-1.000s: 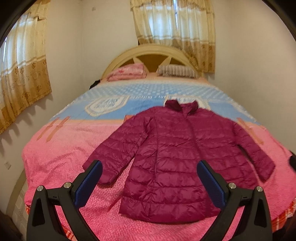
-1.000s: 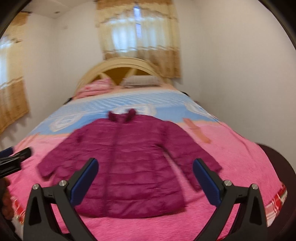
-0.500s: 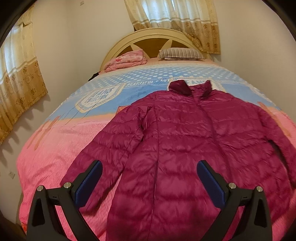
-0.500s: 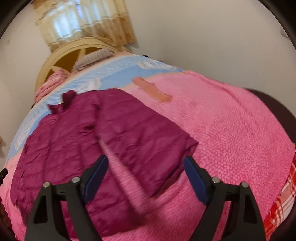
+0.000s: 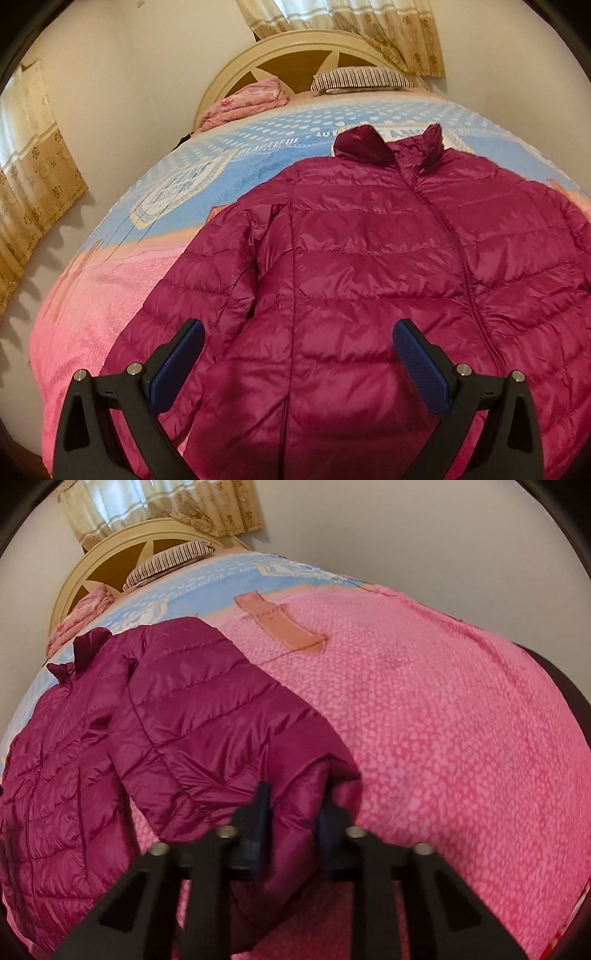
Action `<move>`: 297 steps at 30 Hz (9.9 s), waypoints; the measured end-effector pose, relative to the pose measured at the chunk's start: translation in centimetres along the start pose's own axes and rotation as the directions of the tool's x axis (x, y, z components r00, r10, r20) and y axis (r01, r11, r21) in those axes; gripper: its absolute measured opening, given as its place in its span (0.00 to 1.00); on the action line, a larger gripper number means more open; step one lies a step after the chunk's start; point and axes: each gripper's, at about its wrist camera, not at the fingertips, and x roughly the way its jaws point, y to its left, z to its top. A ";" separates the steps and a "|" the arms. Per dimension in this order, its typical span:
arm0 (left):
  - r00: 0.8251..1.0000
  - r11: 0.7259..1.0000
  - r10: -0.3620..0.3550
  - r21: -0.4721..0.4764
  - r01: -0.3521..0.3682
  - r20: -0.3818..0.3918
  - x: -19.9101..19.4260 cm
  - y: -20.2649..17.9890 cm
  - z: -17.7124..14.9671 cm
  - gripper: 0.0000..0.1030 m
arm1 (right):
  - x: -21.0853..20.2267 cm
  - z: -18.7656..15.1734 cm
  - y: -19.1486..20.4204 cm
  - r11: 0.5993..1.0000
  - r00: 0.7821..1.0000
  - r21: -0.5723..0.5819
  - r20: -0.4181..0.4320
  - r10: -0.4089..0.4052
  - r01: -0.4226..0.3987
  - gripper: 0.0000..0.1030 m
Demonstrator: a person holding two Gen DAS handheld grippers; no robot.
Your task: Fold large clothes
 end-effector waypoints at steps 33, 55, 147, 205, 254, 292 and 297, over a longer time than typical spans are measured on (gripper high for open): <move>0.990 0.978 0.135 -0.156 -0.140 -0.043 7.3 12.6 5.9 0.99 | -3.1 9.4 28.0 0.852 0.951 -0.514 0.204 0.233 -0.099 0.09; 0.950 0.918 0.303 -0.245 -0.313 -0.081 8.5 16.5 5.4 0.99 | 3.7 3.1 38.7 0.750 0.926 -0.578 -0.026 0.376 -0.320 0.73; 0.926 0.928 0.372 0.014 -0.371 -0.061 14.7 -2.2 6.3 0.99 | 13.5 7.2 24.1 0.907 0.994 -0.408 -0.003 0.110 -0.101 0.66; 0.956 0.932 0.287 -0.213 -0.295 -0.066 -0.3 21.5 -6.9 0.18 | -2.0 -1.4 19.5 0.905 0.951 -0.375 0.145 0.272 -0.202 0.94; 0.947 0.932 0.319 -0.164 -0.323 -0.051 6.9 10.5 1.6 0.88 | 4.9 3.2 29.3 0.821 0.896 -0.368 -0.093 0.434 -0.436 0.76; 0.966 0.954 0.259 -0.152 -0.258 -0.014 9.0 2.6 11.3 0.88 | 6.3 9.2 28.3 0.926 0.953 -0.278 0.092 0.290 -0.255 0.23; 0.915 0.914 0.396 -0.066 -0.401 -0.085 14.8 2.5 9.6 0.88 | 8.8 8.6 29.7 0.928 0.966 -0.296 0.057 0.253 -0.225 0.24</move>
